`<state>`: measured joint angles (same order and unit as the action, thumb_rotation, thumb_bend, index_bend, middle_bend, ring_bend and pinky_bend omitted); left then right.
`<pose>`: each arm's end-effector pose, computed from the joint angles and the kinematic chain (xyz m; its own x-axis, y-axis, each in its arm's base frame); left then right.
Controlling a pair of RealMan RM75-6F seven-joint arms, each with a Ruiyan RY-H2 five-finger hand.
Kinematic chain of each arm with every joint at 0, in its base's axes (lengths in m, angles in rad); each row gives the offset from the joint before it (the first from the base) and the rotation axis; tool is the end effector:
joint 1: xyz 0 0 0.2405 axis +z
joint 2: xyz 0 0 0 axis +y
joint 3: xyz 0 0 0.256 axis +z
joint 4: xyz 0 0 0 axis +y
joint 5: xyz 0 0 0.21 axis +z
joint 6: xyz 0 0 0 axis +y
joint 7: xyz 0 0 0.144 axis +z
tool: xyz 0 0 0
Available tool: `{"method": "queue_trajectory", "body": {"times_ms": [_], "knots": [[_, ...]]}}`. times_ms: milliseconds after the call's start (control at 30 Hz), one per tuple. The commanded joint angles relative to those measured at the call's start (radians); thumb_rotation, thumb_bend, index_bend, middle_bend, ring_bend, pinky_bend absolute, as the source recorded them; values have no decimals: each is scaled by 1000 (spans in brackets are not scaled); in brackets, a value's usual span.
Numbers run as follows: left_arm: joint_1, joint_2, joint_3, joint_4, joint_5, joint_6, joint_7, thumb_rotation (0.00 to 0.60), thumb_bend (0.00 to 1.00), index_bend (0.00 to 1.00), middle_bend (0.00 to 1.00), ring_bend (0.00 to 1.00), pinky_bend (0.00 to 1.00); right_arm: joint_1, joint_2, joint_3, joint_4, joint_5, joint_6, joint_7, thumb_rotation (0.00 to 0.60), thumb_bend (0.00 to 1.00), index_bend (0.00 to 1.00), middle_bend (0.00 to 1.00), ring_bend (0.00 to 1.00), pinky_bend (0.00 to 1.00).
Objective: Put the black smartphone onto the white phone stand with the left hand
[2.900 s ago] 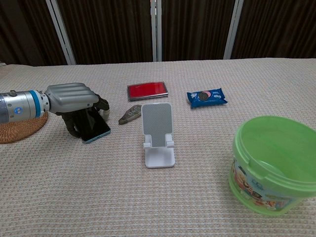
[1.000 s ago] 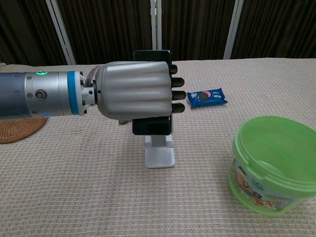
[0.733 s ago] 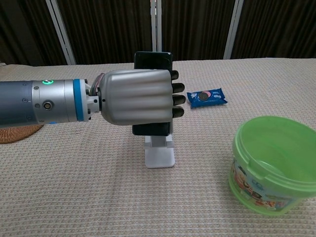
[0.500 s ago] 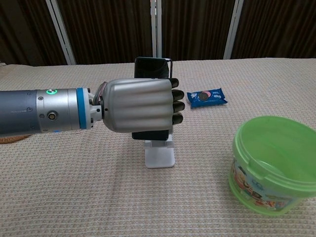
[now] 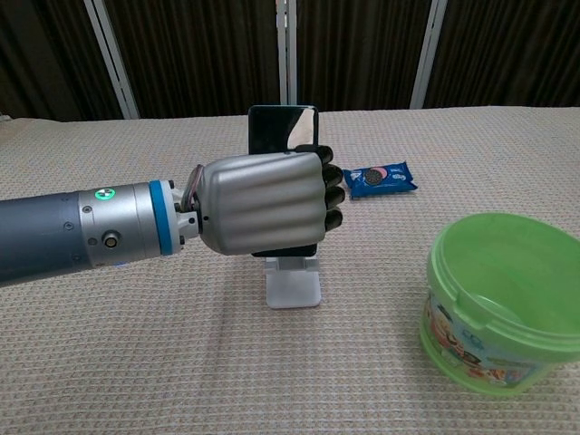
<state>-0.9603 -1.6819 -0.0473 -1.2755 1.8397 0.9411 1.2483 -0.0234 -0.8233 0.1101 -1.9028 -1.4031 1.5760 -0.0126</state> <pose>-0.0566 0.3004 -0.0778 0.5128 -0.8555 0.0719 -0.4695 -0.3496 -0.8108 -0.2865 -0.1571 0.2451 0.4140 0.0977 0.9050 -0.9048 0.1532 0.3974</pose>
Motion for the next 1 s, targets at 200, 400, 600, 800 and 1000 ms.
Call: {"method": "queue_trajectory", "body": {"times_ms": [200, 400, 600, 800, 1000], "knots": [[8, -35, -7, 28, -12, -2, 15, 600, 95, 685, 442, 496, 412, -2, 3, -1, 0, -2, 2, 6, 600, 0, 0, 0, 0, 0], [7, -59, 3, 59, 4, 9, -4, 600, 96, 685, 442, 496, 412, -4, 5, -1, 0, -3, 2, 12, 600, 0, 0, 0, 0, 0], [12, -74, 9, 81, 12, 25, -18, 600, 94, 672, 433, 493, 412, -7, 7, -3, 0, -11, 5, 23, 600, 0, 0, 0, 0, 0], [14, -75, 14, 88, 15, 22, -17, 600, 11, 440, 271, 364, 402, -8, 11, -2, 5, -10, 5, 39, 600, 0, 0, 0, 0, 0], [18, -76, 13, 85, 14, 25, -17, 600, 0, 119, 24, 153, 309, -9, 11, -3, 6, -14, 7, 41, 600, 0, 0, 0, 0, 0]]}}
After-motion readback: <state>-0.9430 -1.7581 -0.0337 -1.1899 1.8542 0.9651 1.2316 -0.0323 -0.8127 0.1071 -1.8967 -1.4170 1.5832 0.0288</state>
